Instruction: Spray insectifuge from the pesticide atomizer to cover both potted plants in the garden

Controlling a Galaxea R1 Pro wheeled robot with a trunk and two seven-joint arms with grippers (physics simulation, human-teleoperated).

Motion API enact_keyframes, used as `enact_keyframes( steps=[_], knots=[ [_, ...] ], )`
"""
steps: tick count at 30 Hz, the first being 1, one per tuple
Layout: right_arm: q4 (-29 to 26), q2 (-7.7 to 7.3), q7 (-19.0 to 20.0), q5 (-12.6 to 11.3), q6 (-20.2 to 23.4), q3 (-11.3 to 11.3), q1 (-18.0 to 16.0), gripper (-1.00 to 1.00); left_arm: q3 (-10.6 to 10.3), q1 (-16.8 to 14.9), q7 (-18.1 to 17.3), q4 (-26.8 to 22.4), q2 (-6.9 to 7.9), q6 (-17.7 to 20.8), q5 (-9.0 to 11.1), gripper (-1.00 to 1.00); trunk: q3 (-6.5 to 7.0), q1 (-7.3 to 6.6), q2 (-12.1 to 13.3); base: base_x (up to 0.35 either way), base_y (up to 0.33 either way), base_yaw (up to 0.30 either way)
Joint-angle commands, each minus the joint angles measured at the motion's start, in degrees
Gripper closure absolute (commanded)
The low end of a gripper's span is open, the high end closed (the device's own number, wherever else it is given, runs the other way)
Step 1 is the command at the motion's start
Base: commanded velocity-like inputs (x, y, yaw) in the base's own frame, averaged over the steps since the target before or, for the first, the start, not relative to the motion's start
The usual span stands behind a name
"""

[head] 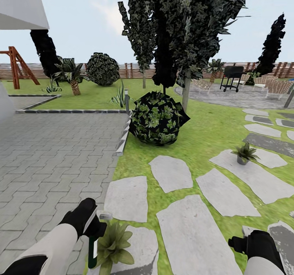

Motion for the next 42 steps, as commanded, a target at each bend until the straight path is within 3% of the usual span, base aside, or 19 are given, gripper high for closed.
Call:
enact_keyframes(
  steps=[1,27,30,42],
  knots=[
    [-0.15,0.05,0.56,0.60,-0.05,-0.22,-0.11,-1.00,0.43,-0.02,-0.41,-0.08,-0.06,0.22,-0.61,1.00,-0.14,0.04,-0.14,0.000,0.000,0.000],
    [-0.22,-0.03,0.56,0.65,-0.05,-0.21,-0.12,-1.00,0.44,0.00,-0.36,-0.08,-0.06,0.22,-0.56,1.00,-1.84,0.04,-0.14,0.000,0.000,0.000],
    [-0.18,0.01,0.56,0.65,-0.05,-0.21,-0.12,-1.00,0.54,0.02,-0.36,-0.08,-0.02,0.22,-0.47,1.00,-2.41,0.70,-1.34,0.000,0.000,0.000],
    [-0.14,0.05,0.56,0.65,-0.05,-0.21,-0.10,-1.00,0.82,0.35,-0.36,0.01,0.46,0.22,-0.45,1.00,-2.42,0.70,-1.34,0.000,0.000,0.000]
  ],
)
